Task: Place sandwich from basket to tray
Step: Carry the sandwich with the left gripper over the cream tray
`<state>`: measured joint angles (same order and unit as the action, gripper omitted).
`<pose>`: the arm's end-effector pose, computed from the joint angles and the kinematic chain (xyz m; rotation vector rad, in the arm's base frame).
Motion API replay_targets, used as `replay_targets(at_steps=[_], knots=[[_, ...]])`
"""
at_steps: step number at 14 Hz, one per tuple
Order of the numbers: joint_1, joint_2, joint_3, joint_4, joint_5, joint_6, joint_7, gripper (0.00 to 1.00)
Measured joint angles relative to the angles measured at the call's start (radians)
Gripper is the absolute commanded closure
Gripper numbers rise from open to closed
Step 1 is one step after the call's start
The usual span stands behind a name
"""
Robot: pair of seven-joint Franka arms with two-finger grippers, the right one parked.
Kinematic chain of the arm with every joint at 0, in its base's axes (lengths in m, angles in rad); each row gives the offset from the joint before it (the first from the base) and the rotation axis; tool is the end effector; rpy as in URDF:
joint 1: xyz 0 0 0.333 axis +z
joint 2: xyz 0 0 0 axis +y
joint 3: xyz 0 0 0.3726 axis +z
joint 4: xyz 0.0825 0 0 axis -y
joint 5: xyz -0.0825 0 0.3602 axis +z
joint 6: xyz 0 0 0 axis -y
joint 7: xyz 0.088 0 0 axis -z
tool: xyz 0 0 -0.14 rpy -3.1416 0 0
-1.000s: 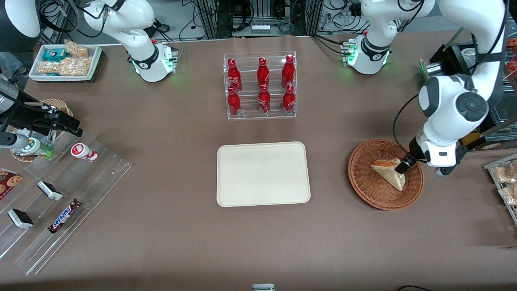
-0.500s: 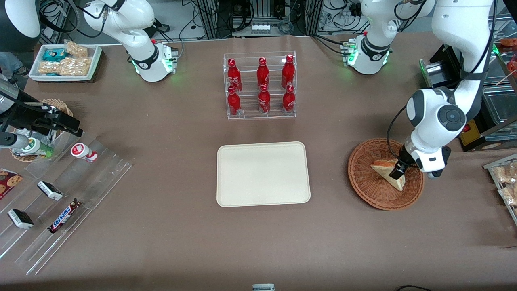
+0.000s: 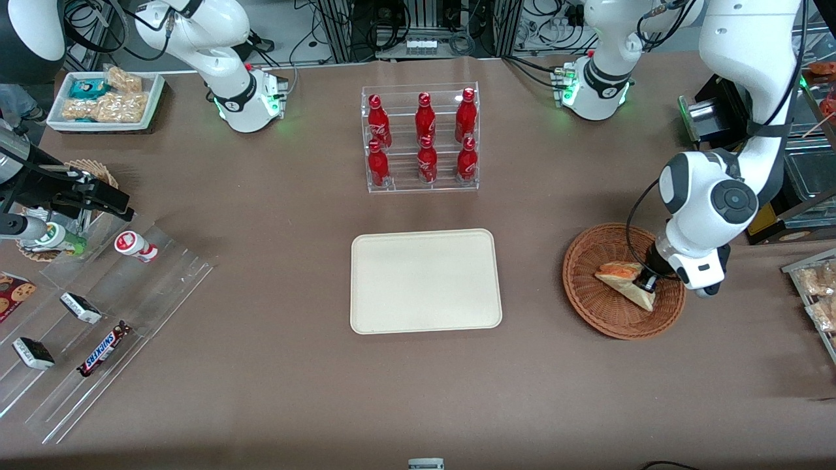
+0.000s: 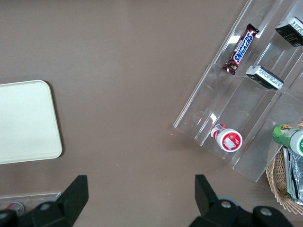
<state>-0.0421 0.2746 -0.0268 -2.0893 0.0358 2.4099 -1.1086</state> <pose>0.5850 -0.0388 0.3348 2.7352 1.5206 0.0751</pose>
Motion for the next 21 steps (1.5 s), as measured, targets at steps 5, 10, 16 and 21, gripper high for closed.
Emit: replay_targets(at_steps=[5, 10, 16, 21], knots=[[-0.149, 0.016, -0.034, 0.216, 0.0, -0.186, -0.002, 0.92], [-0.387, 0.16, -0.042, 0.358, 0.001, -0.176, 0.113, 0.9], [-0.562, 0.333, -0.041, 0.485, 0.012, -0.035, 0.283, 0.9], [-0.626, 0.428, -0.04, 0.53, 0.013, 0.021, 0.261, 0.62]])
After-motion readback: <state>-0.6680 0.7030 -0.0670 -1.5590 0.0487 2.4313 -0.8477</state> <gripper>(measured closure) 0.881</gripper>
